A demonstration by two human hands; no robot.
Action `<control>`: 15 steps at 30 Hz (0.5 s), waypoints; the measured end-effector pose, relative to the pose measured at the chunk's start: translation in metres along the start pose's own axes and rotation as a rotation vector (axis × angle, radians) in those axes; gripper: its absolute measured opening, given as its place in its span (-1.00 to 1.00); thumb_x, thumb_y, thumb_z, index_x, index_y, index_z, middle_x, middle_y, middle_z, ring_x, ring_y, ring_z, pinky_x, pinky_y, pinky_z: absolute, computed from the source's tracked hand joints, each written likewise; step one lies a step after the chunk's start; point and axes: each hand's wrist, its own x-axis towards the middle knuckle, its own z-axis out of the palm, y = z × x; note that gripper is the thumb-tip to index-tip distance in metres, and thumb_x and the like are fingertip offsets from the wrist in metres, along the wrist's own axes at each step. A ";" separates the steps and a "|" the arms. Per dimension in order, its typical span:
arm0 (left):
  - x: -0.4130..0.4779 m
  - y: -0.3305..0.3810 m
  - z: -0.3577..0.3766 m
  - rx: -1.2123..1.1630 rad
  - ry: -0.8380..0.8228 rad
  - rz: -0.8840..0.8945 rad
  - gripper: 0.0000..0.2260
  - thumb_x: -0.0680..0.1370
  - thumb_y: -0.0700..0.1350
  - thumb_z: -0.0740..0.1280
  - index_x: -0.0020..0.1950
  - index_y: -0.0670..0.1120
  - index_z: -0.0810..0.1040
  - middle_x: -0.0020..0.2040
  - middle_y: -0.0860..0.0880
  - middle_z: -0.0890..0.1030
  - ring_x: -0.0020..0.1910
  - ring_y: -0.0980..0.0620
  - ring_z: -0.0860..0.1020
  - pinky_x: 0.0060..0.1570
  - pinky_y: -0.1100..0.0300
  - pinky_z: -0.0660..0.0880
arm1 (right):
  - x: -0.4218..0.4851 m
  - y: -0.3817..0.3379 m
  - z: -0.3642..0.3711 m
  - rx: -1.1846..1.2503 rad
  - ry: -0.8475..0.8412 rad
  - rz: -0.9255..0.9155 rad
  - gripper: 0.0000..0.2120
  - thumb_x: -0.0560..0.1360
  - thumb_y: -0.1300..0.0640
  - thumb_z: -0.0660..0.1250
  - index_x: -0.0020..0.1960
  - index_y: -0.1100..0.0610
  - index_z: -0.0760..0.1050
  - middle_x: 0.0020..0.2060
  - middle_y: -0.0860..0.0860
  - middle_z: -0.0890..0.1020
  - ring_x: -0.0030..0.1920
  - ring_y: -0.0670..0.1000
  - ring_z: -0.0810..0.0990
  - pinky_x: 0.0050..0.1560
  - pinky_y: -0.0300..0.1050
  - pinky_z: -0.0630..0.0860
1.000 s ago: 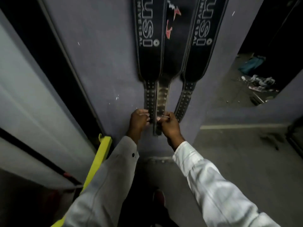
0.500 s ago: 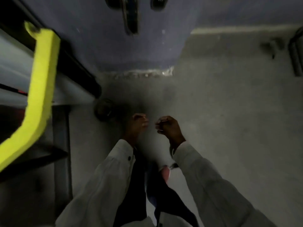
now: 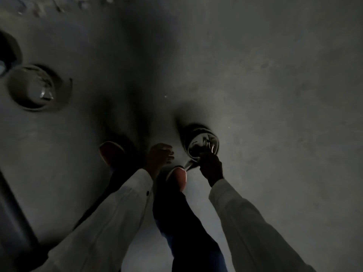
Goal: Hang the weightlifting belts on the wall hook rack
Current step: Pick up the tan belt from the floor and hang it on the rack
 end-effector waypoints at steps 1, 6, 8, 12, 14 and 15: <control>0.016 -0.004 0.002 0.010 -0.013 -0.014 -0.78 0.66 -0.27 0.14 -0.09 -0.05 0.48 -0.15 -0.12 0.56 -0.29 -0.01 0.59 -0.19 0.14 0.48 | 0.015 0.010 0.006 -0.037 0.024 0.006 -0.62 0.63 0.20 0.18 0.43 0.15 0.42 0.39 0.13 0.49 0.37 0.18 0.46 0.30 -0.07 0.39; 0.087 -0.028 0.012 0.168 -0.118 0.046 -0.74 0.68 -0.29 0.00 0.25 -0.29 0.43 -0.04 -0.15 0.53 -0.31 0.04 0.61 -0.35 0.27 0.53 | 0.091 0.042 0.042 -0.004 0.100 0.058 -0.60 0.62 0.17 0.20 0.44 0.07 0.42 0.38 0.11 0.52 0.35 0.20 0.50 0.27 0.00 0.44; 0.101 -0.036 0.016 0.256 -0.125 0.077 -0.70 0.67 -0.33 0.06 0.39 -0.35 0.35 -0.01 -0.16 0.56 -0.29 0.11 0.62 -0.30 0.26 0.55 | 0.111 0.044 0.053 -0.089 0.102 0.063 -0.64 0.63 0.15 0.18 0.41 0.12 0.43 0.34 0.13 0.54 0.33 0.20 0.51 0.23 0.04 0.48; 0.123 -0.054 0.018 0.360 -0.049 0.110 -0.72 0.64 -0.29 0.19 0.35 -0.23 0.46 0.23 -0.23 0.55 0.05 -0.06 0.57 0.02 0.06 0.56 | 0.131 0.051 0.075 -0.149 0.107 0.095 -0.68 0.64 0.19 0.15 0.36 0.20 0.48 0.32 0.18 0.55 0.34 0.22 0.50 0.22 0.03 0.47; 0.123 -0.062 0.020 0.360 -0.106 0.088 -0.74 0.62 -0.31 0.22 0.29 -0.16 0.49 0.21 -0.20 0.54 0.14 -0.11 0.55 0.00 0.06 0.56 | 0.130 0.054 0.081 -0.158 0.117 0.101 -0.68 0.63 0.17 0.17 0.35 0.17 0.49 0.32 0.18 0.55 0.33 0.23 0.51 0.20 0.02 0.47; 0.120 -0.065 0.022 0.389 -0.136 0.082 -0.74 0.61 -0.32 0.22 0.29 -0.16 0.49 0.22 -0.18 0.53 0.18 -0.14 0.55 0.03 0.03 0.56 | 0.128 0.055 0.080 -0.149 0.133 0.100 -0.68 0.63 0.16 0.17 0.34 0.16 0.50 0.30 0.18 0.56 0.31 0.24 0.52 0.19 0.02 0.47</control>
